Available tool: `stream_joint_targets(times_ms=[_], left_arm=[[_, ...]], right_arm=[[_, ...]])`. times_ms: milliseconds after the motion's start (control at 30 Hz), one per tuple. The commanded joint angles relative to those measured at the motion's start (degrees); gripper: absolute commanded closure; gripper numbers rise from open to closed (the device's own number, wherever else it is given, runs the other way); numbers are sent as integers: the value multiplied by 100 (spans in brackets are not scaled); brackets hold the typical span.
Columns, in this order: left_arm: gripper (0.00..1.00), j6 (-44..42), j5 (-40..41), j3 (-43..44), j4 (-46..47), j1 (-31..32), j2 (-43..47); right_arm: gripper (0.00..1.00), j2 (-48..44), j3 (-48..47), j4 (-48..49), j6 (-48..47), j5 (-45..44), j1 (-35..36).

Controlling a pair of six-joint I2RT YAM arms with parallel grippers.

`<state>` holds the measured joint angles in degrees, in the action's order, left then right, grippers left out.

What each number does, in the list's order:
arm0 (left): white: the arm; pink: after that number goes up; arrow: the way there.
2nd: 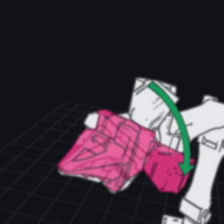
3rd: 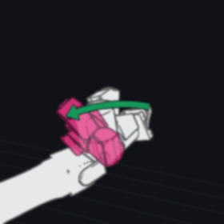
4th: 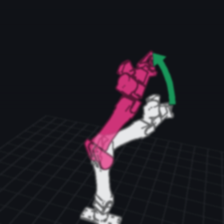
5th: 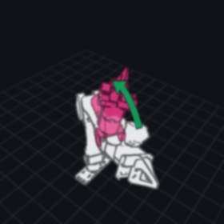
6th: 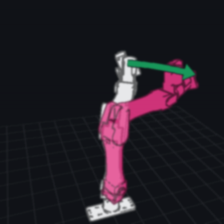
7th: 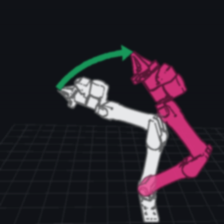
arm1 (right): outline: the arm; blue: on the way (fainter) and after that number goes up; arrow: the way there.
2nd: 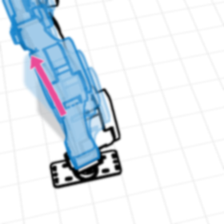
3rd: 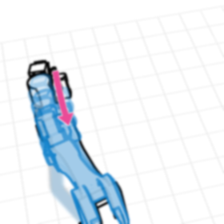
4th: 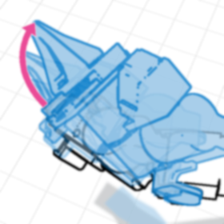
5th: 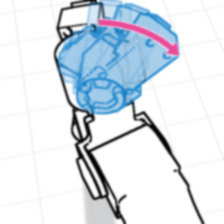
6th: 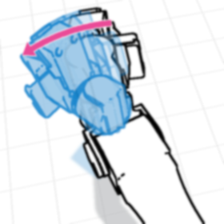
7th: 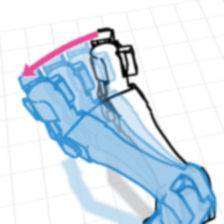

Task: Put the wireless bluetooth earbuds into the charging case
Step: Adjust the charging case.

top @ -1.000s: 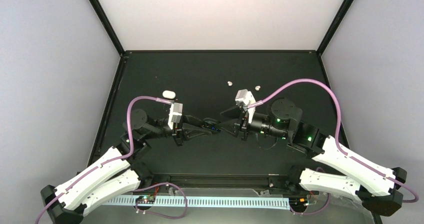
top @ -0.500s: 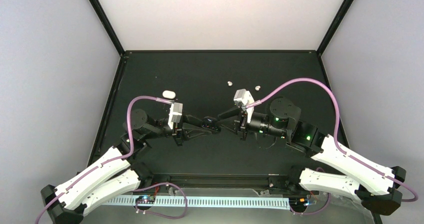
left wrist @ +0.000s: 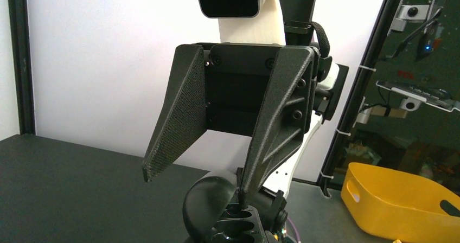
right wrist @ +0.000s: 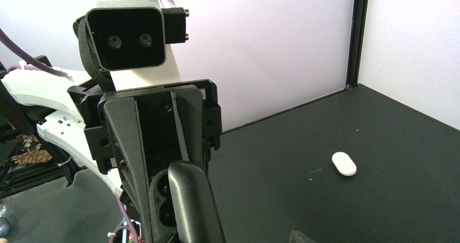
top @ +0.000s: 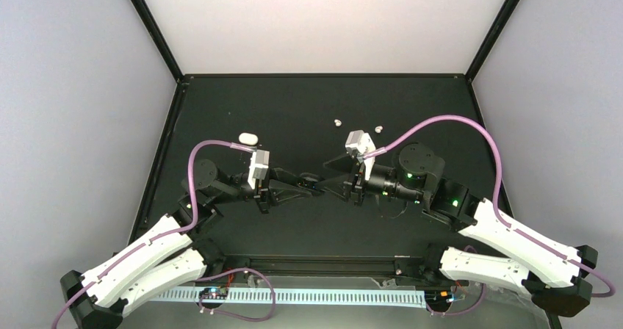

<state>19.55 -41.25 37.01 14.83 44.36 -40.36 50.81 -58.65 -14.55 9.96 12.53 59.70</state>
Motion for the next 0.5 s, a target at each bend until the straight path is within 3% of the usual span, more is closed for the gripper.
stream_joint_targets(times_ms=[0,300,467], left_arm=[[98,27,47,43,99,29,69],[98,31,128,34,-16,29,123],[99,29,-6,50,17,29,82]], right_arm=[[46,-88,-80,74,-12,-108,-13],[39,-145,-62,101,-11,-142,-11],[46,-32,-111,61,-60,-56,-11]])
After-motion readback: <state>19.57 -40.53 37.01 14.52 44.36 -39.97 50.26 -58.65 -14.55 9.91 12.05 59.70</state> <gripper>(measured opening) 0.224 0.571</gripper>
